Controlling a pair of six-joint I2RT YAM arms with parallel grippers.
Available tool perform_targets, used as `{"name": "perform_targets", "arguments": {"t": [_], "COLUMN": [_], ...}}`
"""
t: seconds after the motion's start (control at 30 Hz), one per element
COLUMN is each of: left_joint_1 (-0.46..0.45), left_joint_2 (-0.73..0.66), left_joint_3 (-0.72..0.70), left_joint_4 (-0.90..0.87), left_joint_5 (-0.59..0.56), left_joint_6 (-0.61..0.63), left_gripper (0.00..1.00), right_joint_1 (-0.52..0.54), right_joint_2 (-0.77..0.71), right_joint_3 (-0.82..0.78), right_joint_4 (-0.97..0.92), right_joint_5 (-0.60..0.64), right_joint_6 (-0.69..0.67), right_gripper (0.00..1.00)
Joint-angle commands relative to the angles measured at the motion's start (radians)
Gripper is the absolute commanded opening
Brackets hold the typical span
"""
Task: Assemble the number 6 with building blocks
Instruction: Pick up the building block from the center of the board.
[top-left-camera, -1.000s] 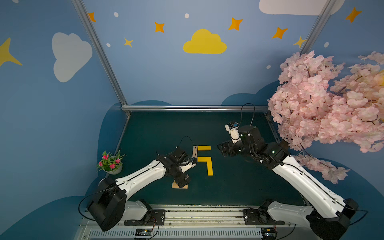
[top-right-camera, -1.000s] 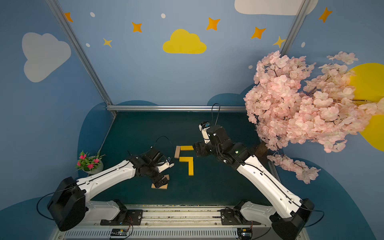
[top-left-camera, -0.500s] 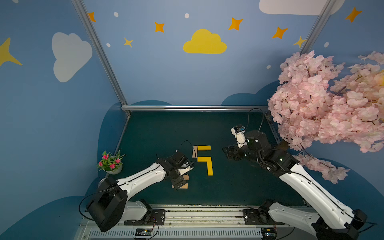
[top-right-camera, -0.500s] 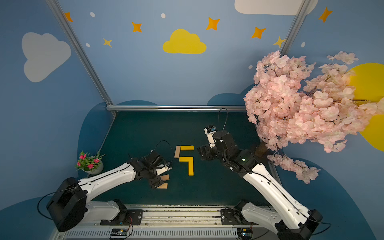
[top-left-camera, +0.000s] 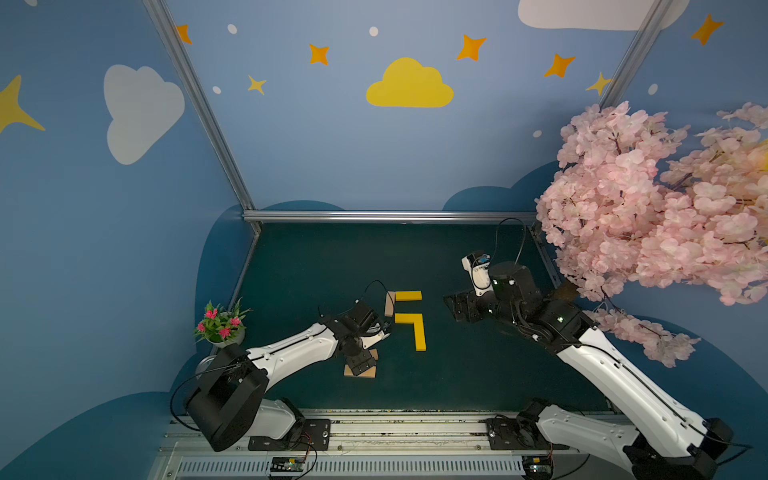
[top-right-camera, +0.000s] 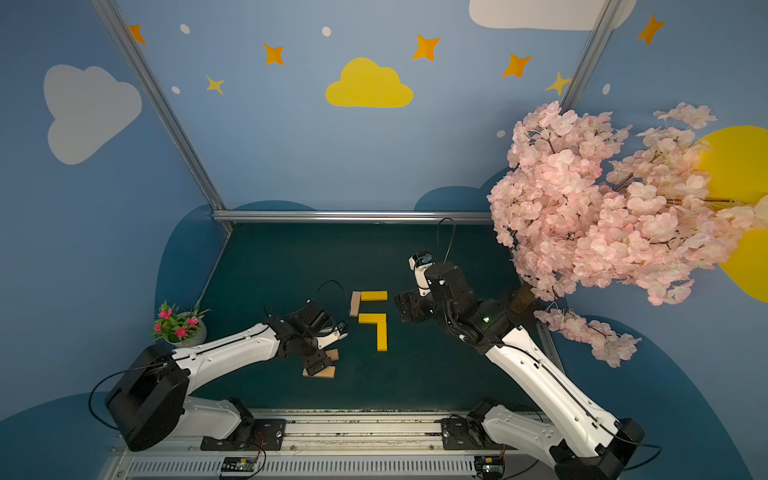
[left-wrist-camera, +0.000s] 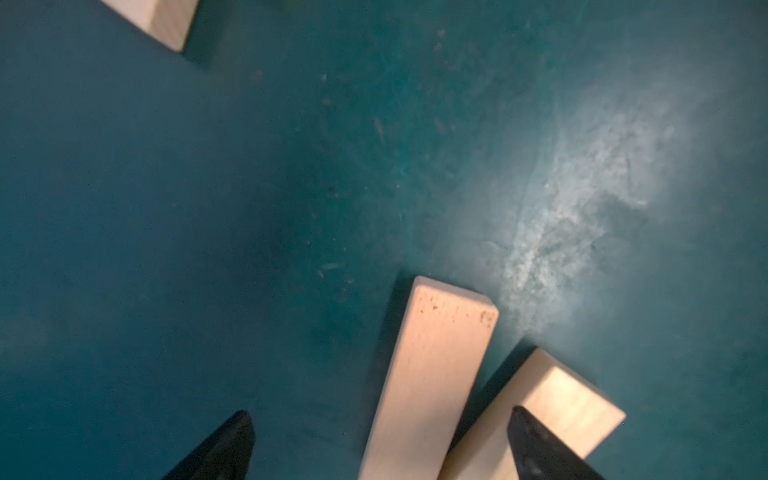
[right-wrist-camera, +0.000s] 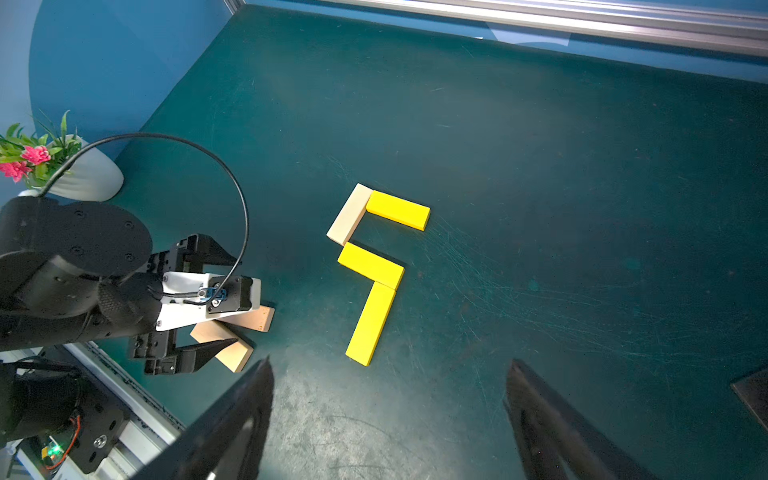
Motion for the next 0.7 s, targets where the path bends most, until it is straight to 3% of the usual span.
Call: {"name": "perform_targets", "arguments": {"t": [0.0, 0.3, 0.37, 0.53, 0.67], "left_joint_1": [0.008, 0.020, 0.020, 0.021, 0.020], "left_joint_2": [0.048, 0.064, 0.065, 0.072, 0.087], "left_joint_3": [-0.016, -0.018, -0.027, -0.027, -0.028], "left_joint_4": [0.009, 0.017, 0.017, -0.015, -0.037], "left_joint_5": [-0.020, -0.008, -0.002, -0.009, 0.023], "left_joint_6": [0.015, 0.011, 0.003, -0.028, -0.035], "left_gripper": [0.95, 0.90, 0.84, 0.53, 0.40], "right_joint_1": [-0.003, -0.003, -0.004, -0.003, -0.003], "right_joint_2": [-0.021, -0.049, -0.056, -0.067, -0.076], "right_joint_3": [-0.011, -0.032, -0.039, -0.042, -0.049], "right_joint_4": [0.011, -0.002, 0.002, 0.002, 0.005], "right_joint_5": [-0.004, 0.013, 0.020, 0.032, 0.043], "right_joint_6": [0.019, 0.035, 0.039, 0.041, 0.043], "right_gripper": [0.89, 0.88, 0.88, 0.88, 0.88]}}
